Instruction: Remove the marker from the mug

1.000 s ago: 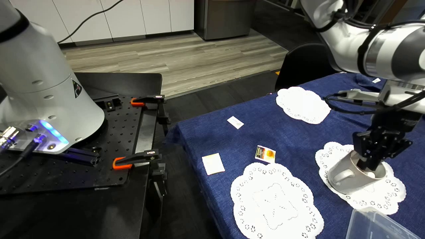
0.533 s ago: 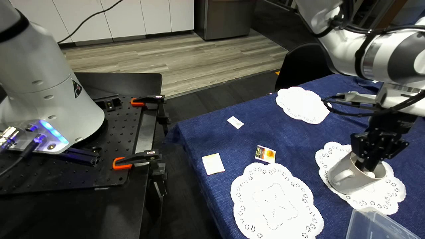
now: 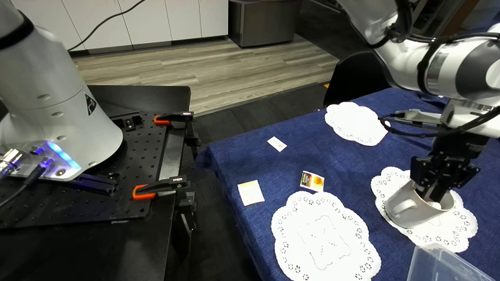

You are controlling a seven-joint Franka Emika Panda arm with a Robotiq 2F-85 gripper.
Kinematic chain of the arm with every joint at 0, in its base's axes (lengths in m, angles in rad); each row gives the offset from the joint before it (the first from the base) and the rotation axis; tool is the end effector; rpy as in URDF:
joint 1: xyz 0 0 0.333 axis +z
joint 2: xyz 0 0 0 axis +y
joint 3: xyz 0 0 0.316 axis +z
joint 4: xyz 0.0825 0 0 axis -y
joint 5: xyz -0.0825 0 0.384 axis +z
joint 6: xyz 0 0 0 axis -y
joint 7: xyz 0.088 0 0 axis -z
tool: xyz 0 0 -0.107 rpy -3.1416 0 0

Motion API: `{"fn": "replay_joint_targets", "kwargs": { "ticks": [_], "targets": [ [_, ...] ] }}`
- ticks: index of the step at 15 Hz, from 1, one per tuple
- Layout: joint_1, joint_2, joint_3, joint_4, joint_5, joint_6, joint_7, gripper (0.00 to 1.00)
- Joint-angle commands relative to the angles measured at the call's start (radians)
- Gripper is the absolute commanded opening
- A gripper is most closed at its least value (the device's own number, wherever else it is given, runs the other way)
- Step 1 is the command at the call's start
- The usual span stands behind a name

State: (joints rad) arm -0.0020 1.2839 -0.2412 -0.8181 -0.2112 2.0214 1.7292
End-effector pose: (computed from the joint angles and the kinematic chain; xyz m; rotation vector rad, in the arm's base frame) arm 0.7744 -0.1177 0.1222 1.8230 -2.0940 0.3541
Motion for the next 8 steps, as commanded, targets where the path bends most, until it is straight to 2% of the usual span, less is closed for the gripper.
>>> {"fn": "replay_joint_targets", "kwargs": {
  "ticks": [1, 5, 7, 8],
  "targets": [
    [-0.016, 0.054, 0.002, 0.105, 0.019, -0.071, -0.030, 0.39],
    [-0.024, 0.088, 0.003, 0.158, 0.018, -0.110, -0.032, 0.40],
    [-0.026, 0.089, 0.009, 0.159, 0.011, -0.113, -0.028, 0.26],
    [-0.027, 0.092, 0.009, 0.164, 0.010, -0.115, -0.027, 0.05]
  ]
}}
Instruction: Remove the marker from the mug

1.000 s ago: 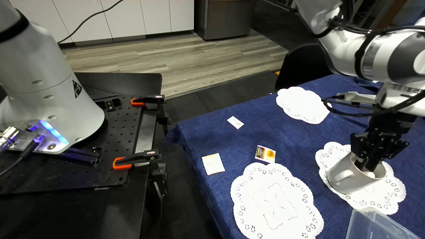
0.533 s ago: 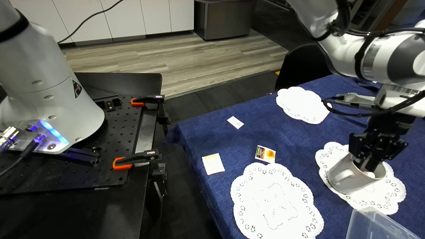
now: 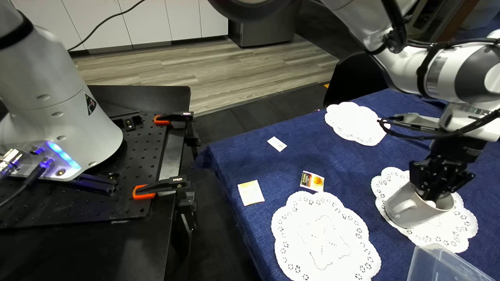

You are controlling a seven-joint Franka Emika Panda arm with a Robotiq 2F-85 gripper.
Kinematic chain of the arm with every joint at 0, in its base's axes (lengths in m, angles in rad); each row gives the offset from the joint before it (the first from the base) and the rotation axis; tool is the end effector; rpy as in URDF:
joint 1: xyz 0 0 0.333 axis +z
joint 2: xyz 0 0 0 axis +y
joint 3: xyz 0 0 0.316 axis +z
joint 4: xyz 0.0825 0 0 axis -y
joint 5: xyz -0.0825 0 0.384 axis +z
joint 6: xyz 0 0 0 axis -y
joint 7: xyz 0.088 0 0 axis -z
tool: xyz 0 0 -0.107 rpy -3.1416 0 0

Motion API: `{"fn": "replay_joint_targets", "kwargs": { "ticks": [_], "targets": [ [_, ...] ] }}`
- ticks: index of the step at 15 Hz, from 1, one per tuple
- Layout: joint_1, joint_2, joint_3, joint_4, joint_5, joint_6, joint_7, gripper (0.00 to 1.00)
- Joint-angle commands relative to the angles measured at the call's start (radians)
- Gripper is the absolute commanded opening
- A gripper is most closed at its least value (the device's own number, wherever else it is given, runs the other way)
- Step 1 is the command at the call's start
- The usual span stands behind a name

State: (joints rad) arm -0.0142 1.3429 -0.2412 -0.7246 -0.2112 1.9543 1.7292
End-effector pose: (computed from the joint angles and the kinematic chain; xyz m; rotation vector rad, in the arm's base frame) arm 0.7744 -0.1211 0.1132 1.7929 -2.0843 0.3289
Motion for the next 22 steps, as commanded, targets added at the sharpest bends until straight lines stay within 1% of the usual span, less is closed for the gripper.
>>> {"fn": "replay_joint_targets", "kwargs": {
  "ticks": [1, 2, 3, 4, 10, 18, 22],
  "targets": [
    [-0.015, 0.035, 0.008, 0.075, 0.010, -0.051, -0.027, 0.04],
    [-0.016, 0.036, 0.008, 0.079, 0.010, -0.050, -0.026, 0.06],
    [-0.016, 0.033, 0.008, 0.080, 0.009, -0.050, -0.026, 0.02],
    [-0.014, 0.029, 0.008, 0.077, 0.009, -0.052, -0.025, 0.05],
    [0.008, -0.031, -0.001, 0.033, -0.003, -0.050, -0.011, 0.05],
    [0.056, -0.154, -0.030, -0.034, -0.049, -0.100, -0.005, 0.05],
    [0.083, -0.221, -0.036, -0.075, -0.093, -0.102, 0.006, 0.05]
  ]
}}
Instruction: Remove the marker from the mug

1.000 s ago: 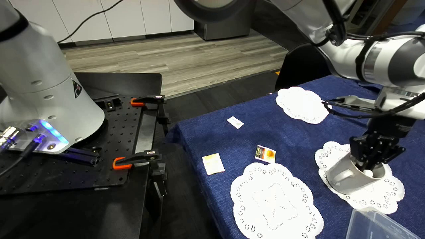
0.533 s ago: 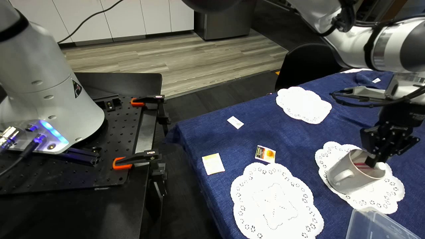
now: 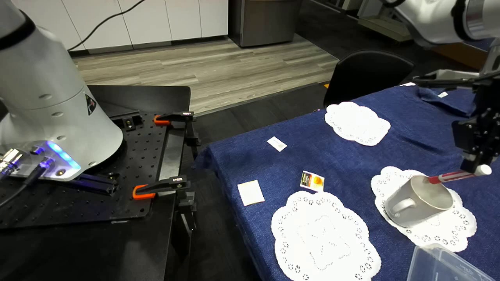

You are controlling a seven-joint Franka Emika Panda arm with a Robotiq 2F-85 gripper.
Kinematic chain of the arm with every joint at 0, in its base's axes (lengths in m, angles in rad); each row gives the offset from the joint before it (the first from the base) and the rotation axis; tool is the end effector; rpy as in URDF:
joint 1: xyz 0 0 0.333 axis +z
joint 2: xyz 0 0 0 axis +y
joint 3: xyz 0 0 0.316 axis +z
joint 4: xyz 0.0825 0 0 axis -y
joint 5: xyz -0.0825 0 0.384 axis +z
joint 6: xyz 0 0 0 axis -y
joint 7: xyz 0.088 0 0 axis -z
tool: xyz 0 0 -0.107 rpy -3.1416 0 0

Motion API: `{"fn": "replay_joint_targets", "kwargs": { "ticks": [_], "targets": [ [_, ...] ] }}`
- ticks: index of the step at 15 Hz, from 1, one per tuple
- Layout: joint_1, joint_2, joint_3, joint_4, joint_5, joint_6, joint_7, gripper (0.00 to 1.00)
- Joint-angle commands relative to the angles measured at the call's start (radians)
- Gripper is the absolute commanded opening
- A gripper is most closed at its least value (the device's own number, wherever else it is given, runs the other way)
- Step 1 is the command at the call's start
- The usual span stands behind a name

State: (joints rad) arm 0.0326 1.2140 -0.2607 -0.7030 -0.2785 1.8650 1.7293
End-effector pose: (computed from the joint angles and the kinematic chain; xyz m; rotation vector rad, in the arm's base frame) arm 0.7944 -0.0974 0.2225 1.7903 -2.0515 0.4768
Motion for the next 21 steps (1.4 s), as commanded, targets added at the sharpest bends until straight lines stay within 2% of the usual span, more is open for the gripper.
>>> {"fn": "replay_joint_targets", "kwargs": {
  "ticks": [1, 5, 12, 21],
  "targets": [
    [0.045, -0.113, -0.017, -0.113, -0.039, -0.006, 0.008, 0.05],
    [0.079, -0.201, -0.013, -0.200, -0.086, 0.018, 0.002, 0.05],
    [0.171, -0.389, -0.012, -0.470, -0.183, 0.162, 0.038, 0.05],
    [0.191, -0.619, 0.023, -0.843, -0.221, 0.362, -0.011, 0.05]
  ]
}}
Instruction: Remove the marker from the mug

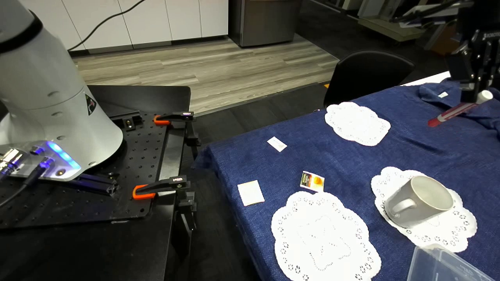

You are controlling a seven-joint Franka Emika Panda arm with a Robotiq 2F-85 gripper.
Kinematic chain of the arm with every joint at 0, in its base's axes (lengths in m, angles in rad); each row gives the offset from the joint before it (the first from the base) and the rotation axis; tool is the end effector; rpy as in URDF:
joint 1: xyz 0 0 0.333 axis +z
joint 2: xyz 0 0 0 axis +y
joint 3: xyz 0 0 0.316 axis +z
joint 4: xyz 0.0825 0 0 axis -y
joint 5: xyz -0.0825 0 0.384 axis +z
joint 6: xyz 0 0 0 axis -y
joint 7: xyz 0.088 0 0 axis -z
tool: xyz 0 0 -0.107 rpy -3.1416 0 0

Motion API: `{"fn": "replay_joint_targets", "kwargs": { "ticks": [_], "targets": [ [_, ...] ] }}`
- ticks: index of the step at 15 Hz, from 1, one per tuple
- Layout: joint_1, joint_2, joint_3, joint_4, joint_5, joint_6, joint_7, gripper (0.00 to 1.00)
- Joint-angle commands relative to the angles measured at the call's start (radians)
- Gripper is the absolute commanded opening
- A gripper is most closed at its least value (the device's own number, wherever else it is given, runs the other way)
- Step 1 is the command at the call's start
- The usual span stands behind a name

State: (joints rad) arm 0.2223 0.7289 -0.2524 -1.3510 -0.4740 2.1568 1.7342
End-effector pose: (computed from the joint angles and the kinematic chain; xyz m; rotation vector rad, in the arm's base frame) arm 0.7463 0.0028 0.3178 2.0665 -1.8173 0.6885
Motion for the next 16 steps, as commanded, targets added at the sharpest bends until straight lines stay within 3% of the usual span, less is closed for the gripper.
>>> {"fn": "replay_joint_targets", "kwargs": {
  "ticks": [1, 5, 10, 16],
  "targets": [
    [-0.005, -0.163, 0.023, -0.239, -0.026, 0.087, -0.034, 0.05],
    [-0.029, -0.236, 0.049, -0.348, -0.014, 0.118, -0.116, 0.05],
    [-0.067, -0.272, 0.087, -0.401, 0.003, 0.124, -0.273, 0.05],
    [-0.116, -0.261, 0.140, -0.405, 0.069, 0.142, -0.573, 0.05]
  ]
}}
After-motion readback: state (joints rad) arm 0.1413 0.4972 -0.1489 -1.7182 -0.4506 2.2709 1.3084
